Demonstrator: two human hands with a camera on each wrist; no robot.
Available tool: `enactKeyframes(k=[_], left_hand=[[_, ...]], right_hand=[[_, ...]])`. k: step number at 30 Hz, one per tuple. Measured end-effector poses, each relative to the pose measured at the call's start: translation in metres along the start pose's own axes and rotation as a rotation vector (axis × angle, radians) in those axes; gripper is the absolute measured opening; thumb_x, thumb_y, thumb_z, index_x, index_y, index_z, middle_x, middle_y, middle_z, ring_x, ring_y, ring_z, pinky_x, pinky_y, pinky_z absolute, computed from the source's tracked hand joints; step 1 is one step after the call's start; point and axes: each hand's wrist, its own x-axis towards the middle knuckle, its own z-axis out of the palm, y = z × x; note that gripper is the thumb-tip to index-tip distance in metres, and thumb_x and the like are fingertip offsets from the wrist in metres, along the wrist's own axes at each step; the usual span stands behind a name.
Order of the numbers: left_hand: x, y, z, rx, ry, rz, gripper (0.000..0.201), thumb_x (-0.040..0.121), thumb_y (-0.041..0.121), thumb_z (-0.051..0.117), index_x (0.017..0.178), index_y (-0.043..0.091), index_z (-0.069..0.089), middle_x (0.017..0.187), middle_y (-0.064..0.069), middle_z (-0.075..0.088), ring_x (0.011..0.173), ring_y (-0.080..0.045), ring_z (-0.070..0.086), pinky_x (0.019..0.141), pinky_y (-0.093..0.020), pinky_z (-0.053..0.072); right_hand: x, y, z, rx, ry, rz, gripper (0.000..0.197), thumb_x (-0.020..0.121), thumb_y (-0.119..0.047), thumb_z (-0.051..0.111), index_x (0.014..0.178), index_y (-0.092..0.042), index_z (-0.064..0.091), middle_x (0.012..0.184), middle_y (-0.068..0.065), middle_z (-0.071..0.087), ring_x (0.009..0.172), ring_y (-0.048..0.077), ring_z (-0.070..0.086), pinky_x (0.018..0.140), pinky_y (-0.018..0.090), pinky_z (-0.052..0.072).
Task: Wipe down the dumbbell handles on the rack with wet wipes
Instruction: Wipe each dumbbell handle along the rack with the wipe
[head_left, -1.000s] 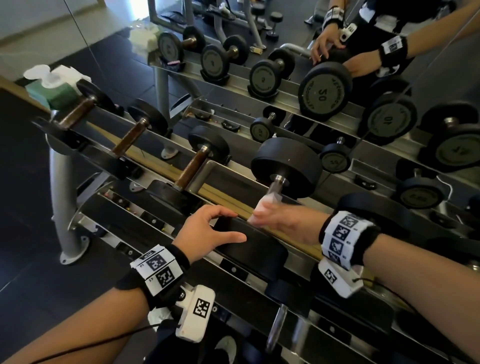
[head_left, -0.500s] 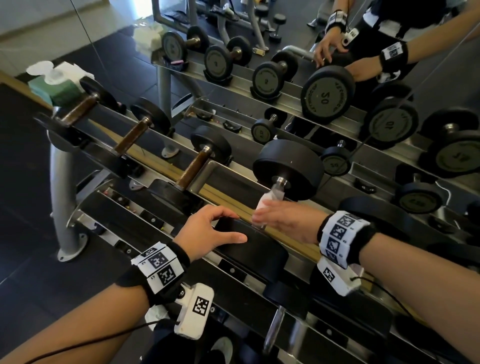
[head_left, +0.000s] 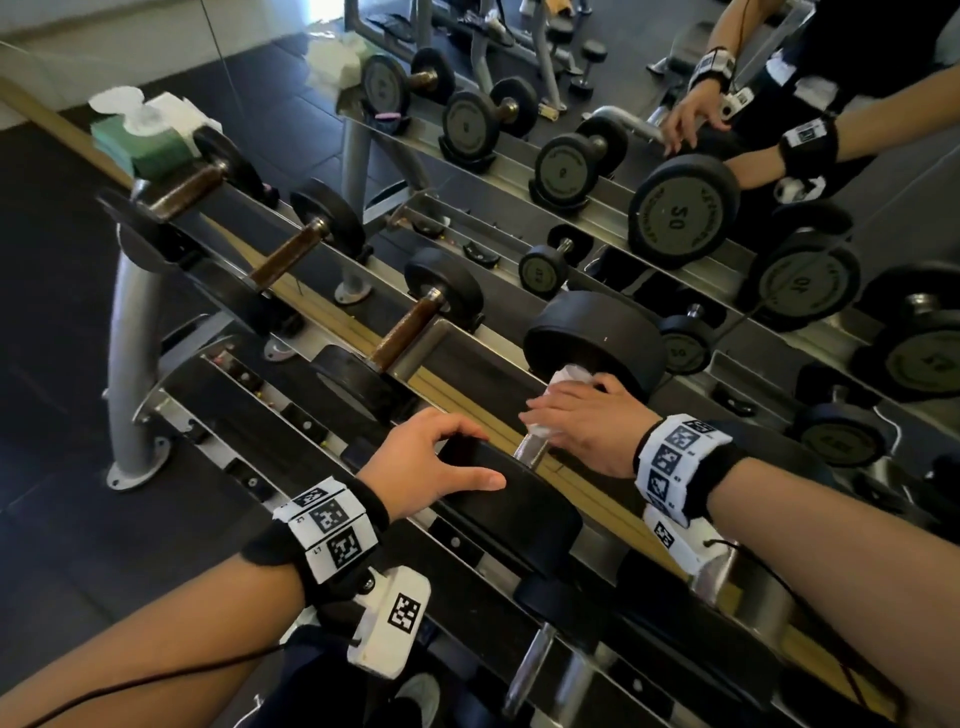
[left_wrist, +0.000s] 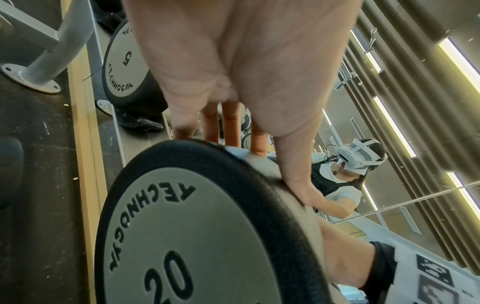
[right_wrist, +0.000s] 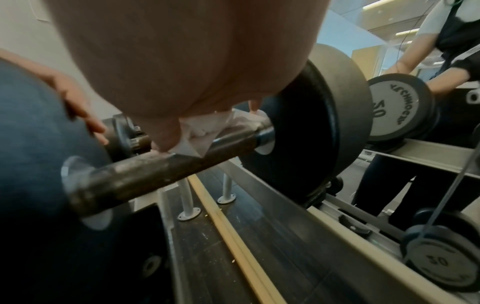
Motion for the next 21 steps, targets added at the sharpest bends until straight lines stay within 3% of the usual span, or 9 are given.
enactKeyframes(k=[3,5,11,14,16,21], left_hand=[[-0.001,0.001,0.001,0.002,0.008,-0.005,0.045,0.068,0.055,0.08,0.108,0.049,0.06,0.117,0.02,0.052,0.114,-0.004,0.051,0.099,-0.033,0.049],[-0.002,0.002,0.001,0.006,0.011,-0.01,0.049,0.068,0.056,0.08,0.111,0.046,0.061,0.119,0.018,0.052,0.115,-0.006,0.051,0.101,-0.037,0.049],[-0.002,0.006,0.0,0.037,0.01,-0.014,0.054,0.068,0.054,0.08,0.117,0.039,0.064,0.12,0.015,0.054,0.122,-0.01,0.049,0.107,-0.041,0.044],[-0.001,0.006,-0.001,0.05,0.0,-0.017,0.051,0.067,0.055,0.08,0.114,0.042,0.063,0.119,0.017,0.053,0.119,-0.008,0.049,0.105,-0.038,0.045],[-0.001,0.005,0.0,0.044,-0.001,-0.019,0.048,0.067,0.056,0.08,0.111,0.046,0.062,0.118,0.019,0.052,0.119,-0.006,0.049,0.104,-0.036,0.045],[-0.001,0.002,0.0,0.03,0.001,-0.01,0.043,0.067,0.057,0.08,0.104,0.053,0.058,0.115,0.023,0.052,0.117,-0.003,0.049,0.104,-0.035,0.045]], right_hand=[[0.0,0.003,0.001,-0.071,0.028,0.032,0.064,0.1,-0.031,0.049,0.153,-0.04,0.013,0.165,-0.008,0.001,0.152,0.015,0.004,0.12,0.046,0.009],[-0.003,0.0,0.008,-0.128,0.039,0.02,0.07,0.1,-0.032,0.05,0.154,-0.04,0.006,0.166,-0.005,-0.002,0.152,0.017,-0.002,0.12,0.046,0.009],[-0.005,-0.011,0.021,-0.088,0.011,-0.114,0.072,0.095,-0.032,0.053,0.15,-0.043,0.009,0.161,-0.008,0.017,0.151,0.017,0.005,0.12,0.046,0.01],[0.003,-0.006,0.02,-0.041,0.051,-0.112,0.048,0.1,-0.05,0.033,0.147,-0.044,0.021,0.153,-0.013,0.028,0.148,0.012,0.013,0.119,0.043,0.004],[0.007,0.001,0.019,-0.011,0.056,-0.067,0.045,0.1,-0.058,0.025,0.142,-0.044,0.029,0.148,-0.017,0.033,0.146,0.009,0.016,0.119,0.041,0.0],[0.01,0.003,0.022,-0.003,0.049,-0.051,0.043,0.1,-0.053,0.024,0.141,-0.041,0.032,0.145,-0.015,0.033,0.146,0.009,0.013,0.12,0.046,-0.004]])
